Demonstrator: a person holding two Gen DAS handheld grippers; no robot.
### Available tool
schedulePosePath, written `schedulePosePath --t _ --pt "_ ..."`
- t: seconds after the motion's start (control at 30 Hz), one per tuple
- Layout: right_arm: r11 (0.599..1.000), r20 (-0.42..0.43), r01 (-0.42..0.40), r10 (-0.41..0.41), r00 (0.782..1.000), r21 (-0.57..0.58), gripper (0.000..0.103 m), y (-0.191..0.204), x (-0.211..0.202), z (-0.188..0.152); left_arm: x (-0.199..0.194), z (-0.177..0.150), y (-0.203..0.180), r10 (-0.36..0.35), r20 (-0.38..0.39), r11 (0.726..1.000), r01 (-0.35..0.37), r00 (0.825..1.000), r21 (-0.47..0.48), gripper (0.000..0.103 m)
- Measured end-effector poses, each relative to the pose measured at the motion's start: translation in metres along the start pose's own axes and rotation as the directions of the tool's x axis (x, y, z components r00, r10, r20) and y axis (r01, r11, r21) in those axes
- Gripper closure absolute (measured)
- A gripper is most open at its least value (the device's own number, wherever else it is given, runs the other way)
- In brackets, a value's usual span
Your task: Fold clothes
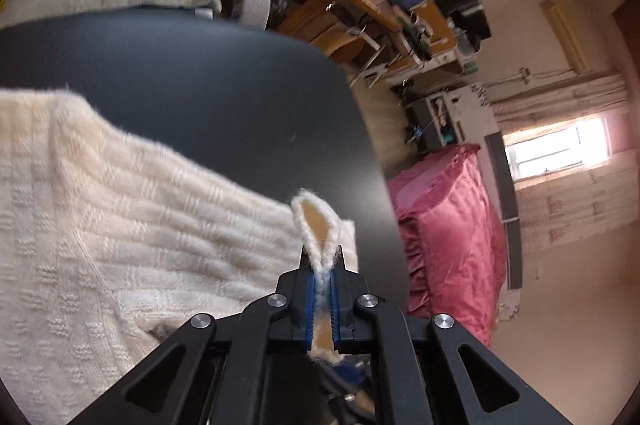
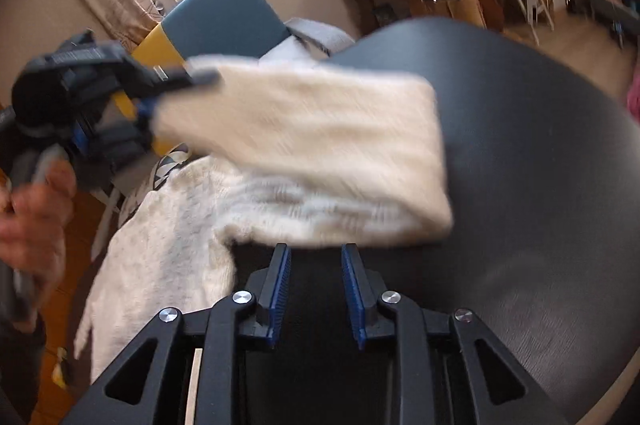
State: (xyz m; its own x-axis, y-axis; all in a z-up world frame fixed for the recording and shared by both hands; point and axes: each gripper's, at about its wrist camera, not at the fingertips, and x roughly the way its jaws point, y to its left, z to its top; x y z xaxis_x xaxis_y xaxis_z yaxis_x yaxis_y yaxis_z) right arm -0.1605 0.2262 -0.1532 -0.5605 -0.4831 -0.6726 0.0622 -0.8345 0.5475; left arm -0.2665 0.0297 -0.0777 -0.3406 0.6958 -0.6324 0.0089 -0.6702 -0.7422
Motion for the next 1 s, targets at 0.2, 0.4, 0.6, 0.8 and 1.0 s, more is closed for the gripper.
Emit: schedulePosePath --t 0.2,0.4,0.6,0.8,1.0 --pt "0.909 0.014 -0.232 0.243 0.97 0.345 0.078 -0.026 0.024 -0.017 -0.078 0.034 -0.041 -0.061 0.147 0.995 0.049 0.987 0.086 0.097" --pt "0.79 0.039 -0.4 0.433 0.9 0.465 0.078 0.002 0.063 -0.014 -0.146 0.053 -0.043 -0.059 0.248 0.993 0.032 0.967 0.113 0.097" --pt "0.757 0.068 -0.393 0.423 0.904 0.522 0.078 0.025 0.088 -0.011 -0.189 0.055 -0.025 -0.075 0.309 0.993 0.043 0.948 0.11 0.097" --pt "0.781 0.057 -0.308 0.332 0.942 0.543 0.078 0.035 0.105 -0.006 -0.224 0.051 0.001 -0.087 0.361 0.994 0.054 0.929 0.099 0.097" --pt "0.808 0.063 -0.274 0.283 0.957 0.521 0.078 0.038 0.111 0.004 -0.262 0.043 0.025 -0.111 0.422 0.991 0.07 0.9 0.11 0.097"
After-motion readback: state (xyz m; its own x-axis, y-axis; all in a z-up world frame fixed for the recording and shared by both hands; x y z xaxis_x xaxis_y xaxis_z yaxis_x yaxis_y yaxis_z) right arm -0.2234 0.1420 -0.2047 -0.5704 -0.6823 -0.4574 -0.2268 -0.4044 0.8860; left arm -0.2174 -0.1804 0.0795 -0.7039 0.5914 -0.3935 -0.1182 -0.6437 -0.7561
